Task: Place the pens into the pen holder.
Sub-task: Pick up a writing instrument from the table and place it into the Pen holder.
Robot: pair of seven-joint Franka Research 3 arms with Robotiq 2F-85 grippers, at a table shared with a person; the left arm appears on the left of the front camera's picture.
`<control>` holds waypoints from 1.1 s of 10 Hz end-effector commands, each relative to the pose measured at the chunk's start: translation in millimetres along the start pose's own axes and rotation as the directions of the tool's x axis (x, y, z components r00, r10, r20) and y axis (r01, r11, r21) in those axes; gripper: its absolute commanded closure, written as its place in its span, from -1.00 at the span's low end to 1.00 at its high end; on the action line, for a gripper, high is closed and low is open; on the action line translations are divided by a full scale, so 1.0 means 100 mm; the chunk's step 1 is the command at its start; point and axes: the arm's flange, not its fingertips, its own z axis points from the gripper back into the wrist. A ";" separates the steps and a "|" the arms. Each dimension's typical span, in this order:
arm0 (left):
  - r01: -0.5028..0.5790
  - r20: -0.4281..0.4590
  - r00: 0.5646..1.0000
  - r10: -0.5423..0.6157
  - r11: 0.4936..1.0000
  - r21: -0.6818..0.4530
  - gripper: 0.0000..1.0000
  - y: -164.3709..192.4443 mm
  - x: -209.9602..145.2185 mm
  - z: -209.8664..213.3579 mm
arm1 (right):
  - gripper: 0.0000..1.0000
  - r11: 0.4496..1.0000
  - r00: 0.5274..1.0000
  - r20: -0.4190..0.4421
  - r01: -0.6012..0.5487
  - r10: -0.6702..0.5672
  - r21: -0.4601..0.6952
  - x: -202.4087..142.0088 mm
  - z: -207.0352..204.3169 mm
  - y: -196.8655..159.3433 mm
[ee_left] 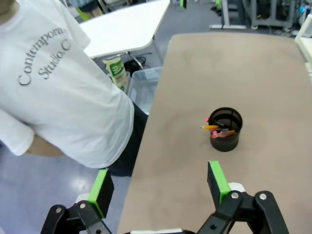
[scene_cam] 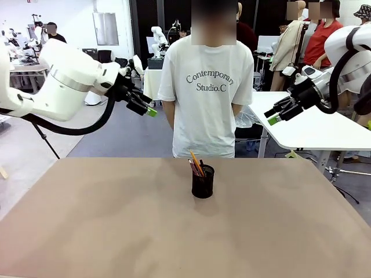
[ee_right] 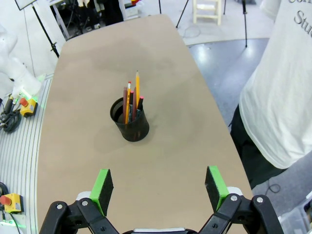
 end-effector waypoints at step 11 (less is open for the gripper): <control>-0.017 -0.026 0.999 0.019 0.997 0.079 -1.00 0.16 0.10 0.37 | -1.00 1.000 1.000 -0.001 -0.002 0.002 -0.004 0.02 0.01 0.01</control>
